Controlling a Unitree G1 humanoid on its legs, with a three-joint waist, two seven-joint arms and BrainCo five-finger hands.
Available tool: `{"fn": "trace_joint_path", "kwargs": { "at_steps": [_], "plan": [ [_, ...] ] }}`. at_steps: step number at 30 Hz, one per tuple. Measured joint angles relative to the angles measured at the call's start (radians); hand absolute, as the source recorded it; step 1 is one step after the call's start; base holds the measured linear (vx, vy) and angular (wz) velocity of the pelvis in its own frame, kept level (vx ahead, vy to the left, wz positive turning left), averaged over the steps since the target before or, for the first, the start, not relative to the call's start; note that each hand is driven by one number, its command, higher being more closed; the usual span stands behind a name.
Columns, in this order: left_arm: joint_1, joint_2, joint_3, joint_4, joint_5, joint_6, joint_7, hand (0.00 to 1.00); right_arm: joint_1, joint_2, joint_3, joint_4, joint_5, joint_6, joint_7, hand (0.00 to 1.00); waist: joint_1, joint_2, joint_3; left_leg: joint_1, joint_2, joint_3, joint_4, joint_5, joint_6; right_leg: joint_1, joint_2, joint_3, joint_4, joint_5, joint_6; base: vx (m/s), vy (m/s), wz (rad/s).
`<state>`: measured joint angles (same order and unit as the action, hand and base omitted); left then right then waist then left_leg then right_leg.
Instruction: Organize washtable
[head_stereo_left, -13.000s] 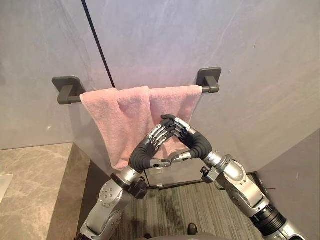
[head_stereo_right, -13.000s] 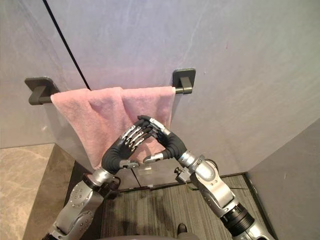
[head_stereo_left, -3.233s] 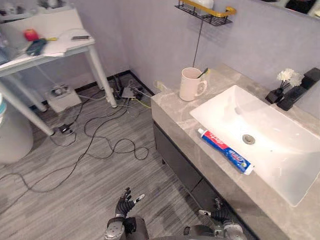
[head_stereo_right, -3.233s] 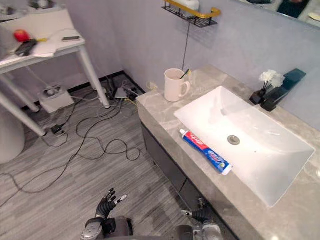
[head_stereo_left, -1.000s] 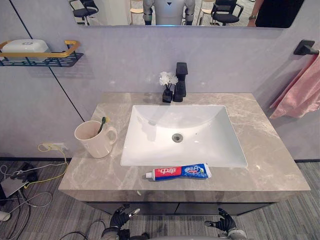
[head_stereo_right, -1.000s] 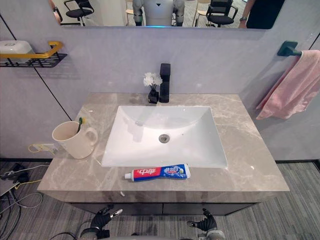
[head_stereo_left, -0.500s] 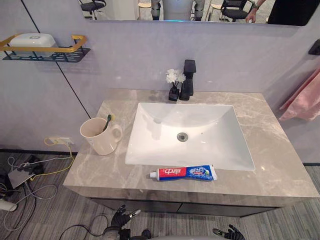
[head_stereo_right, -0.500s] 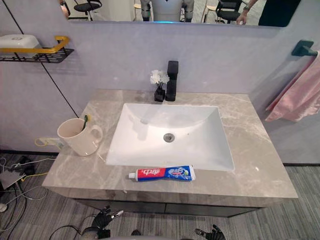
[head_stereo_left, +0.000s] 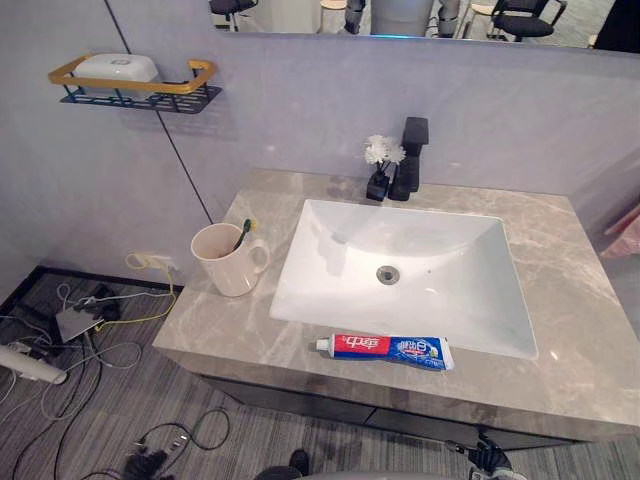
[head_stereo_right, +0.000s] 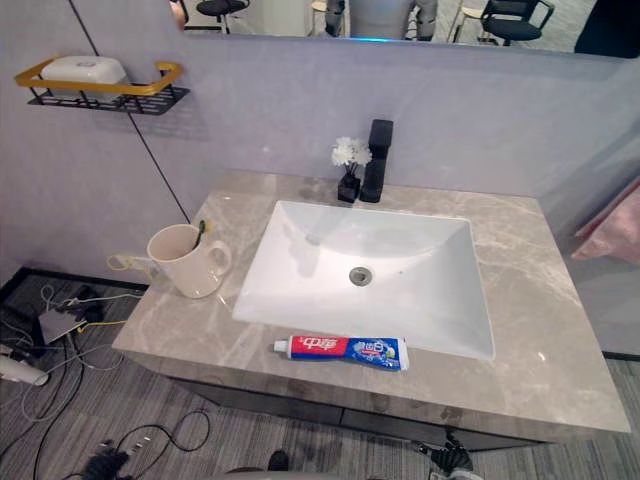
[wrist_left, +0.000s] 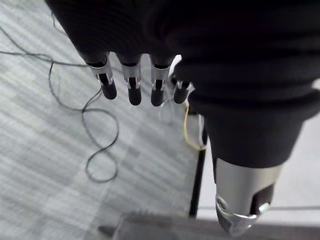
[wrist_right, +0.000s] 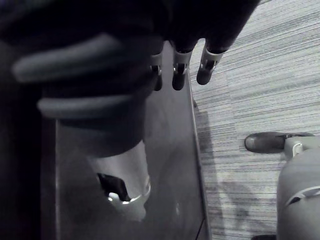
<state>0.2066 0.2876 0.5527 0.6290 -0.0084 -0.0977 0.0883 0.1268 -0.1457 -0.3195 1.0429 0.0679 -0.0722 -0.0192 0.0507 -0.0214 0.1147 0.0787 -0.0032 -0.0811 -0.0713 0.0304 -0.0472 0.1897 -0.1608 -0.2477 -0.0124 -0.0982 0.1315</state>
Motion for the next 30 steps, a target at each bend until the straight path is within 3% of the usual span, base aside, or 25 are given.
{"fn": "trace_joint_path", "kwargs": {
  "at_steps": [2, 5, 9, 13, 15, 21, 25, 30],
  "plan": [
    [0.01, -0.001, 0.011, -0.16, -0.001, -0.001, 0.018, 0.0, 0.02, 0.001, 0.0, -0.009, 0.0, 0.0, -0.001, 0.0, 0.022, 0.0, 0.0, 0.0, 0.0, -0.001, 0.0, 0.0, 0.0, 0.001, 0.0, 0.0, -0.003, 0.0, 0.0, 0.0, -0.019, 0.06],
    [0.007, -0.024, 0.063, -0.459, -0.001, -0.025, 0.06, 0.0, 0.048, 0.006, -0.002, -0.018, 0.0, 0.0, -0.001, 0.0, 0.031, 0.002, -0.001, 0.001, -0.007, -0.024, 0.001, 0.001, 0.001, 0.021, -0.002, -0.026, -0.011, 0.0, -0.001, 0.01, -0.023, 0.2],
    [0.007, -0.059, 0.09, -0.828, 0.021, -0.081, 0.143, 0.0, 0.061, 0.023, -0.007, -0.017, 0.0, -0.005, 0.005, 0.0, 0.044, 0.011, 0.001, 0.0, -0.008, -0.031, 0.009, 0.0, 0.0, 0.027, -0.002, -0.032, -0.009, -0.001, -0.001, -0.01, -0.013, 0.07],
    [0.011, -0.075, 0.001, -1.066, 0.076, -0.114, 0.157, 0.0, 0.064, 0.026, -0.007, -0.017, 0.0, -0.009, 0.019, 0.0, 0.042, 0.02, 0.002, -0.003, -0.014, -0.051, 0.02, 0.0, 0.0, 0.036, -0.005, -0.054, -0.003, -0.003, -0.005, -0.03, -0.012, 0.14],
    [0.012, -0.079, -0.1, -1.204, 0.118, -0.149, 0.148, 0.0, 0.063, 0.036, -0.006, -0.017, 0.001, -0.01, 0.025, 0.0, 0.042, 0.021, 0.003, -0.004, -0.015, -0.055, 0.027, 0.0, 0.001, 0.035, -0.006, -0.056, 0.01, -0.009, -0.011, -0.05, -0.004, 0.07],
    [0.037, -0.07, -0.35, -1.391, 0.188, -0.187, 0.061, 0.0, 0.058, 0.046, 0.024, -0.016, 0.001, -0.016, 0.045, 0.0, 0.012, 0.022, 0.008, -0.012, -0.019, -0.055, 0.054, -0.003, 0.005, 0.031, -0.014, -0.054, 0.024, -0.02, -0.014, -0.06, 0.004, 0.0],
    [0.037, -0.018, -0.444, -1.414, 0.257, -0.191, 0.012, 0.0, 0.06, 0.041, 0.064, 0.001, 0.0, -0.019, 0.045, 0.0, 0.0, 0.021, 0.013, -0.014, -0.014, -0.054, 0.058, -0.007, -0.001, 0.031, -0.01, -0.053, 0.021, -0.02, -0.013, -0.03, -0.008, -0.01],
    [0.036, 0.022, -0.595, -1.412, 0.257, -0.192, -0.048, 0.0, 0.057, 0.042, 0.103, 0.009, 0.0, -0.021, 0.048, 0.0, -0.012, 0.02, 0.013, -0.01, -0.006, -0.038, 0.056, -0.004, 0.003, 0.031, -0.007, -0.038, 0.01, -0.008, 0.003, 0.01, -0.012, -0.08]
  ]
}}
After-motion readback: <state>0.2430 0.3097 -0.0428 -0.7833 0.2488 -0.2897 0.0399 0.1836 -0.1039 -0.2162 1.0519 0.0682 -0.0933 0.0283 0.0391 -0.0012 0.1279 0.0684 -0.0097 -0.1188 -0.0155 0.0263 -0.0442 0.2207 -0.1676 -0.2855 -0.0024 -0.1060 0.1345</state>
